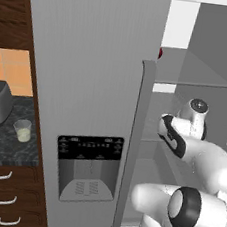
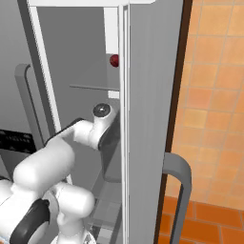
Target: Grab a lemon wedge from the fridge and one ice cube from the ice bowl, and put them in the glass of lemonade.
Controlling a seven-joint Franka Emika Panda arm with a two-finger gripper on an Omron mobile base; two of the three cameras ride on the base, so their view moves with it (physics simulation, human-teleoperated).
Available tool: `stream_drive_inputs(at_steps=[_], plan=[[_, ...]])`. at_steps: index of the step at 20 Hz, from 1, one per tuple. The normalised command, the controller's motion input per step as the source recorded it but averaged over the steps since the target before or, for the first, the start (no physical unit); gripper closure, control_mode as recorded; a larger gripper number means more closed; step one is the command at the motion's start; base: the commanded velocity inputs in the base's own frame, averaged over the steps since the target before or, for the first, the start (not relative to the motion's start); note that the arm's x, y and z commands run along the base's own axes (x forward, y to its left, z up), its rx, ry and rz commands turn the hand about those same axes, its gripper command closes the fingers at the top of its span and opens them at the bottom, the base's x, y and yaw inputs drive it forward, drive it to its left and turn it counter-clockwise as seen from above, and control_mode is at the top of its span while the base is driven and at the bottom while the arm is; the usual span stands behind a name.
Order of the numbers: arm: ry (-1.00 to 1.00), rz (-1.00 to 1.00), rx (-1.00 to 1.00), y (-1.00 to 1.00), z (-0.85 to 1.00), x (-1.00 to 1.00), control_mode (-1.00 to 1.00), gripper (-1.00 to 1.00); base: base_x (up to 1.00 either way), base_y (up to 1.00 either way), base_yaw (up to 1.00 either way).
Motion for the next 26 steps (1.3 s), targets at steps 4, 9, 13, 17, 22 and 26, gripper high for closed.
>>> stream_drive_inputs(at_steps=[4, 9, 13, 17, 22, 26], plan=[[0.04, 0.06, -0.01, 0.01, 0.99, -1.00, -1.00, 1.00, 0.00, 0.00, 0.00], [0.06, 0.06, -0.06, 0.06, 1.00, -1.00, -1.00, 1.00, 0.00, 0.00, 0.00], [0.02, 0.07, -0.03, 0.13, 0.98, -1.00, -1.00, 1.00, 0.00, 0.00, 0.00], [0.00, 0.05, 0.00, 0.16, 0.67, -0.99, -1.00, 1.00, 0.00, 0.00, 0.00], [-0.05, 0.03, 0.00, 0.05, 0.06, -0.79, -1.00, 1.00, 0.00, 0.00, 0.00], [0.00, 0.00, 0.00, 0.00, 0.00, -0.22, -1.00, 1.00, 0.00, 0.00, 0.00]])
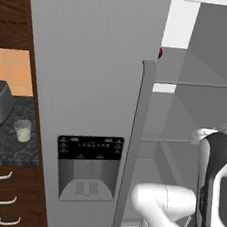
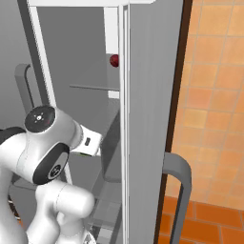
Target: Grab a lemon wedge from the fridge and one ice cube from the ice bowl, and put them in the glass of lemonade.
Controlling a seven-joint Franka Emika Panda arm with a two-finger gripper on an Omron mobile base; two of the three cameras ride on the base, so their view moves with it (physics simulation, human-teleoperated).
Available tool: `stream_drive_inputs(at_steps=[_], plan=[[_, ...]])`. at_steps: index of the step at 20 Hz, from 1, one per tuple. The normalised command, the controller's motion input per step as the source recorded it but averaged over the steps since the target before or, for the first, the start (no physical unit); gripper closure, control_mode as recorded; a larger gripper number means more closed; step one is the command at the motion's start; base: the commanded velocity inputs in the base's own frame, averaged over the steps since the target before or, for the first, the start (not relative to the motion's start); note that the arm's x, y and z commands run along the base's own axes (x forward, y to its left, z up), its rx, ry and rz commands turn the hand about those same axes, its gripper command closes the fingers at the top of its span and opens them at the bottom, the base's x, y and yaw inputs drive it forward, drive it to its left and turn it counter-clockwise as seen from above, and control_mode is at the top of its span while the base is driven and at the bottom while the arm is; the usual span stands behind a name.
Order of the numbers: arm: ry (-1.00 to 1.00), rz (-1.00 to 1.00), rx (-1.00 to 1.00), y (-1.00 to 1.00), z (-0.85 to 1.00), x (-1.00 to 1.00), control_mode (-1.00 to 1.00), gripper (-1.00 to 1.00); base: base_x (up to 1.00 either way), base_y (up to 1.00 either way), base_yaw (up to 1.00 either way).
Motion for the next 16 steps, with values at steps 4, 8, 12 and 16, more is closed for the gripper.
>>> stream_drive_inputs(at_steps=[4, 8, 12, 16], plan=[[0.00, 0.00, 0.00, 0.00, 0.00, -0.22, -1.00, 1.00, 0.00, 0.00, 0.00], [0.00, 0.00, 0.00, 0.00, 0.00, 0.00, 1.00, 1.00, -1.00, 0.29, 0.00], [0.00, 0.00, 0.00, 0.00, 0.00, 0.00, 1.00, 1.00, -0.93, 0.94, 0.00], [0.00, 0.00, 0.00, 0.00, 0.00, 0.00, 1.00, 1.00, -0.44, 1.00, 0.00]])
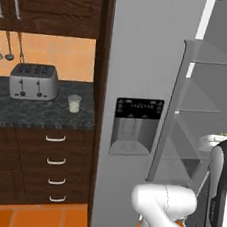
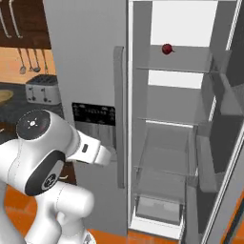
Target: Grab a lemon wedge from the fridge and one ice cube from the ice bowl, and put them in the glass of lemonade.
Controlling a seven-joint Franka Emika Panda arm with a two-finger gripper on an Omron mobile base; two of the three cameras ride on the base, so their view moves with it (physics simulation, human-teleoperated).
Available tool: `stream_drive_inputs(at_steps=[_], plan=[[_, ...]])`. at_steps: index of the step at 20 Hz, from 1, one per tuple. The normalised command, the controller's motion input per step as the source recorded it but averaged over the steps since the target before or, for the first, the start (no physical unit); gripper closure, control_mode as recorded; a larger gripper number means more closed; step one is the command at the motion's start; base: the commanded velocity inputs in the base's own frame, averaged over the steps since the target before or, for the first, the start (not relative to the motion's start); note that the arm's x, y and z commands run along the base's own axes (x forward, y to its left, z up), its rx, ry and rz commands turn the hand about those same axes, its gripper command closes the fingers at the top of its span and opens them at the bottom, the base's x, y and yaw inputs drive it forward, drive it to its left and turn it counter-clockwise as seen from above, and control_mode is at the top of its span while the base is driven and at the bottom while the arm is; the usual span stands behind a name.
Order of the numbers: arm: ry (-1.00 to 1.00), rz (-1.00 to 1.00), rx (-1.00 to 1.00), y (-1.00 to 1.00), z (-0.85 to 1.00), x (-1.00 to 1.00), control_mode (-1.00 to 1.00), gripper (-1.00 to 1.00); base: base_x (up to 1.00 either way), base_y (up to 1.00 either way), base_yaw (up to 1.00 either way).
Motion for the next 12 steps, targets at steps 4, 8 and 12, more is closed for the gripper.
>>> stream_drive_inputs(at_steps=[4, 8, 12], plan=[[0.00, 0.00, 0.00, 0.00, 0.00, 0.00, 1.00, 1.00, -0.03, 1.00, -0.02], [0.00, 0.00, 0.00, 0.00, 0.00, 0.00, 1.00, 1.00, 0.49, 1.00, -0.10], [0.00, 0.00, 0.00, 0.00, 0.00, 0.00, 1.00, 1.00, 0.53, 1.00, -0.09]])
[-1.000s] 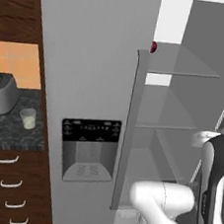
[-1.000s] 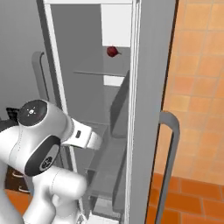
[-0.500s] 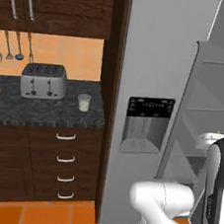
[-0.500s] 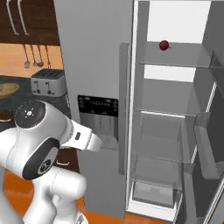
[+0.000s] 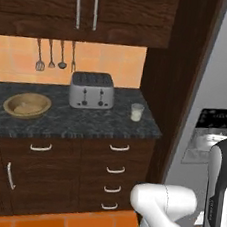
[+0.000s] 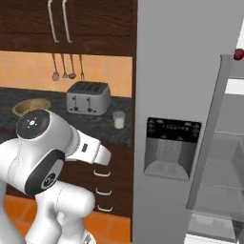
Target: Grab a lemon wedge from the fridge and one ice cube from the ice bowl, and put them in the glass of lemonade.
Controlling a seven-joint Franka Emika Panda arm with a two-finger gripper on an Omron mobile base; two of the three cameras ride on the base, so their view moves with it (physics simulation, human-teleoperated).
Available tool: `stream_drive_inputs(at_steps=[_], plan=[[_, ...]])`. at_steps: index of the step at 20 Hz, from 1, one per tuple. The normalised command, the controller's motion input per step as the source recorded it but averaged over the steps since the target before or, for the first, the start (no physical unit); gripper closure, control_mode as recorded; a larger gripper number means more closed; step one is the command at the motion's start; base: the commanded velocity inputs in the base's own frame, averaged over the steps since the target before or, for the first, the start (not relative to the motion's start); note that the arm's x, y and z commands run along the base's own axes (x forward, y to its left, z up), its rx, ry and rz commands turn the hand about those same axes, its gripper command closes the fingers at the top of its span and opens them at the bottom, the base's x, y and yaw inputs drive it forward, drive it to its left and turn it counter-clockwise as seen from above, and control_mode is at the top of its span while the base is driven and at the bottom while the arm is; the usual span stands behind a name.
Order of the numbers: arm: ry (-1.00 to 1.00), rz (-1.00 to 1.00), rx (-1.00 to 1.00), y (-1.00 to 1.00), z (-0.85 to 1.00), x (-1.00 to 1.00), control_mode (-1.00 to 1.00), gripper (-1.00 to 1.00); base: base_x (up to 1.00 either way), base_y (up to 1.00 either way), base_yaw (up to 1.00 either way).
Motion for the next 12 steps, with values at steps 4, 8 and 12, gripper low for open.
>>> stream_drive_inputs(at_steps=[4, 8, 12], plan=[[0.00, 0.00, 0.00, 0.00, 0.00, 0.00, 1.00, 1.00, 0.69, 1.00, -0.04], [0.00, 0.00, 0.00, 0.00, 0.00, 0.00, 1.00, 1.00, 0.99, 0.22, 0.00], [0.00, 0.00, 0.00, 0.00, 0.00, 0.00, 1.00, 1.00, 0.88, -0.13, -0.10]])
